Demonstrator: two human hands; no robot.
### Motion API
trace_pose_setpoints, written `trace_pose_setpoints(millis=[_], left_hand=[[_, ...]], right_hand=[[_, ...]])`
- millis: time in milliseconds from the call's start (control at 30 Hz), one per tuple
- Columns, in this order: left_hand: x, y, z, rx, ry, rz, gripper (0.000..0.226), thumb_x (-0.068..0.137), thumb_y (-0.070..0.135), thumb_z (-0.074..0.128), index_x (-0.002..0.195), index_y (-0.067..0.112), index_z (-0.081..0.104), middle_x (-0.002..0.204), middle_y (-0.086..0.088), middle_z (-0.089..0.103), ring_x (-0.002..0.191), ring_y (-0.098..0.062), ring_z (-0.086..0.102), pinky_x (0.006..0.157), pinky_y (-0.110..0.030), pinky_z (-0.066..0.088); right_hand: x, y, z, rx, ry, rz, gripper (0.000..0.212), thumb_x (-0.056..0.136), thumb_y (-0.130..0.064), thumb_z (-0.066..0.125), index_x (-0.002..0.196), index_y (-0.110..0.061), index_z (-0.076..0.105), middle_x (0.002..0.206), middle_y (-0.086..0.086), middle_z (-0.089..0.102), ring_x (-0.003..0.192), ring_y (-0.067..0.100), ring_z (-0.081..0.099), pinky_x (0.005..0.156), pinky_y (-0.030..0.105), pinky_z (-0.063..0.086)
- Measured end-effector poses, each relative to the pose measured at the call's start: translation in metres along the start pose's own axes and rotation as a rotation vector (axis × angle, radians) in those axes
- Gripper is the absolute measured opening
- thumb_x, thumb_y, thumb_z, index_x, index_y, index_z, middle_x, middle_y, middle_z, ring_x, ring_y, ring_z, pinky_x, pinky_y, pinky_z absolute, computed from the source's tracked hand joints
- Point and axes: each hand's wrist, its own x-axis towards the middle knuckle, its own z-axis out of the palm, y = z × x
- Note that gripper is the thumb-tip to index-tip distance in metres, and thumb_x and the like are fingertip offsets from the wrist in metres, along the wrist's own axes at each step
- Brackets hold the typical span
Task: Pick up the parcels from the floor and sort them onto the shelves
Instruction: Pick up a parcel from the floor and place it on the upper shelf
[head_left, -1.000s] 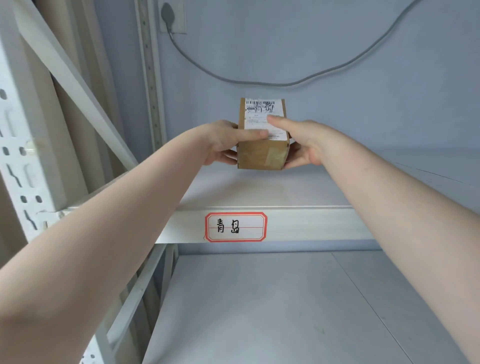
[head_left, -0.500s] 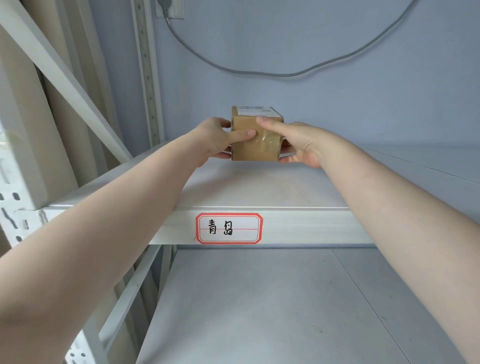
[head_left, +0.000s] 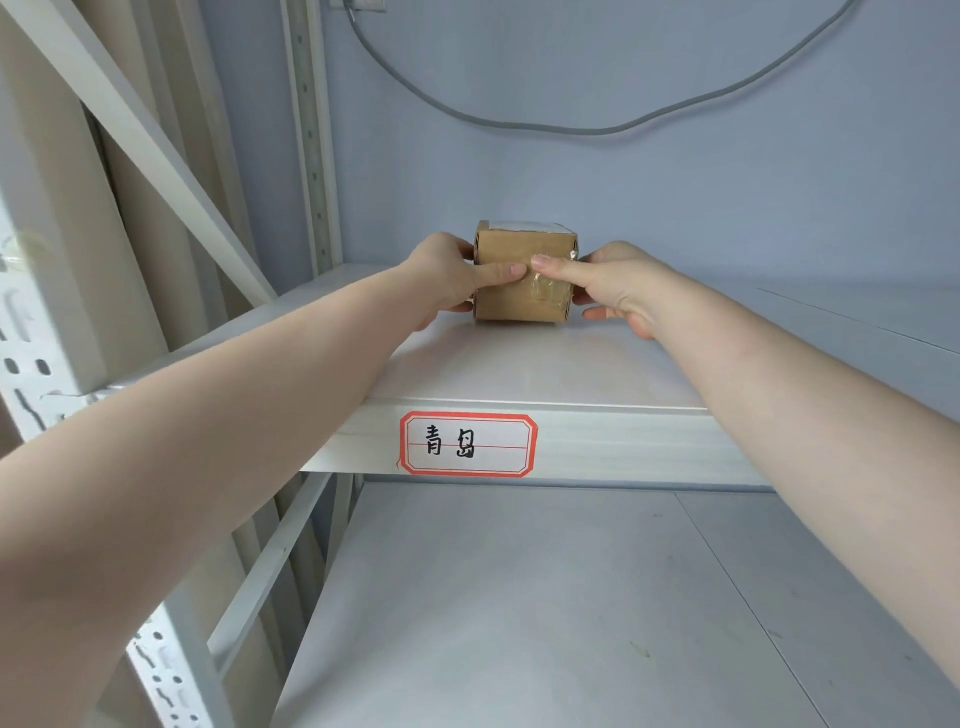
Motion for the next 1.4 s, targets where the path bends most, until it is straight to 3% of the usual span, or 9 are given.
trace_pose_setpoints(millis=[233, 367, 500, 633, 867, 1000, 1133, 1300, 1400], left_hand=[[-0.001, 0.000, 0.007, 0.098, 0.078, -0.005, 0.071, 0.071, 0.049, 0.081, 0.123, 0.004, 0.061, 0.108, -0.008, 0.066, 0.103, -0.027, 0.071, 0.096, -0.040, 0.055], [-0.002, 0.000, 0.012, 0.157, 0.121, -0.004, 0.076, 0.074, 0.051, 0.078, 0.132, 0.005, 0.056, 0.105, -0.005, 0.064, 0.104, -0.026, 0.070, 0.091, -0.032, 0.054], [0.000, -0.002, 0.010, 0.103, 0.111, -0.005, 0.070, 0.074, 0.047, 0.080, 0.127, 0.005, 0.062, 0.106, -0.005, 0.065, 0.102, -0.026, 0.070, 0.096, -0.034, 0.054], [-0.001, -0.003, 0.009, 0.092, 0.095, -0.003, 0.064, 0.076, 0.045, 0.078, 0.127, 0.008, 0.064, 0.109, -0.006, 0.067, 0.094, -0.022, 0.069, 0.088, -0.025, 0.054], [0.002, -0.004, 0.011, 0.095, 0.098, 0.003, 0.065, 0.076, 0.046, 0.078, 0.127, 0.009, 0.063, 0.106, -0.006, 0.067, 0.102, -0.026, 0.071, 0.095, -0.032, 0.054], [0.005, -0.006, 0.010, 0.116, 0.102, 0.000, 0.071, 0.075, 0.050, 0.078, 0.131, 0.009, 0.060, 0.113, -0.008, 0.070, 0.104, -0.027, 0.071, 0.098, -0.035, 0.053], [0.005, -0.007, 0.010, 0.135, 0.101, -0.022, 0.089, 0.070, 0.059, 0.077, 0.142, 0.013, 0.051, 0.128, -0.008, 0.065, 0.111, -0.026, 0.067, 0.101, -0.036, 0.051], [0.002, -0.005, 0.010, 0.154, 0.103, -0.029, 0.089, 0.076, 0.059, 0.072, 0.147, 0.013, 0.045, 0.132, -0.006, 0.061, 0.108, -0.023, 0.063, 0.093, -0.031, 0.050], [0.002, -0.006, 0.010, 0.107, 0.095, -0.032, 0.088, 0.075, 0.054, 0.075, 0.146, 0.011, 0.046, 0.131, -0.008, 0.063, 0.111, -0.025, 0.066, 0.100, -0.035, 0.051]], right_hand=[[0.003, 0.005, 0.003, -0.085, -0.012, -0.009, 0.065, 0.075, -0.050, 0.074, 0.120, -0.005, 0.062, 0.126, 0.007, 0.062, 0.112, 0.020, 0.055, 0.092, 0.033, 0.048], [0.009, 0.009, 0.007, -0.097, 0.018, -0.013, 0.069, 0.075, -0.053, 0.073, 0.120, -0.003, 0.061, 0.125, 0.011, 0.063, 0.116, 0.025, 0.057, 0.101, 0.039, 0.046], [0.011, 0.011, 0.007, -0.099, 0.031, -0.020, 0.071, 0.074, -0.055, 0.072, 0.120, -0.002, 0.062, 0.122, 0.012, 0.063, 0.112, 0.024, 0.057, 0.096, 0.035, 0.044], [0.011, 0.011, 0.006, -0.097, 0.033, -0.022, 0.070, 0.074, -0.055, 0.072, 0.119, -0.002, 0.063, 0.120, 0.013, 0.064, 0.104, 0.022, 0.055, 0.088, 0.031, 0.042], [0.009, 0.010, 0.007, -0.095, 0.034, -0.018, 0.070, 0.075, -0.054, 0.072, 0.120, -0.002, 0.061, 0.117, 0.009, 0.061, 0.107, 0.022, 0.054, 0.095, 0.033, 0.043], [0.008, 0.008, 0.009, -0.103, 0.039, -0.026, 0.065, 0.078, -0.052, 0.071, 0.117, 0.000, 0.062, 0.107, 0.008, 0.059, 0.099, 0.021, 0.053, 0.087, 0.030, 0.041], [0.008, 0.008, 0.009, -0.107, 0.052, -0.015, 0.071, 0.075, -0.055, 0.072, 0.120, -0.001, 0.060, 0.118, 0.011, 0.061, 0.104, 0.023, 0.054, 0.091, 0.032, 0.043], [0.005, 0.008, 0.004, -0.102, 0.059, 0.002, 0.077, 0.074, -0.055, 0.073, 0.125, 0.000, 0.057, 0.126, 0.011, 0.060, 0.105, 0.022, 0.052, 0.090, 0.030, 0.040], [0.004, 0.009, 0.004, -0.101, 0.067, 0.001, 0.076, 0.074, -0.054, 0.073, 0.126, -0.001, 0.058, 0.128, 0.011, 0.060, 0.109, 0.023, 0.053, 0.091, 0.030, 0.040]])
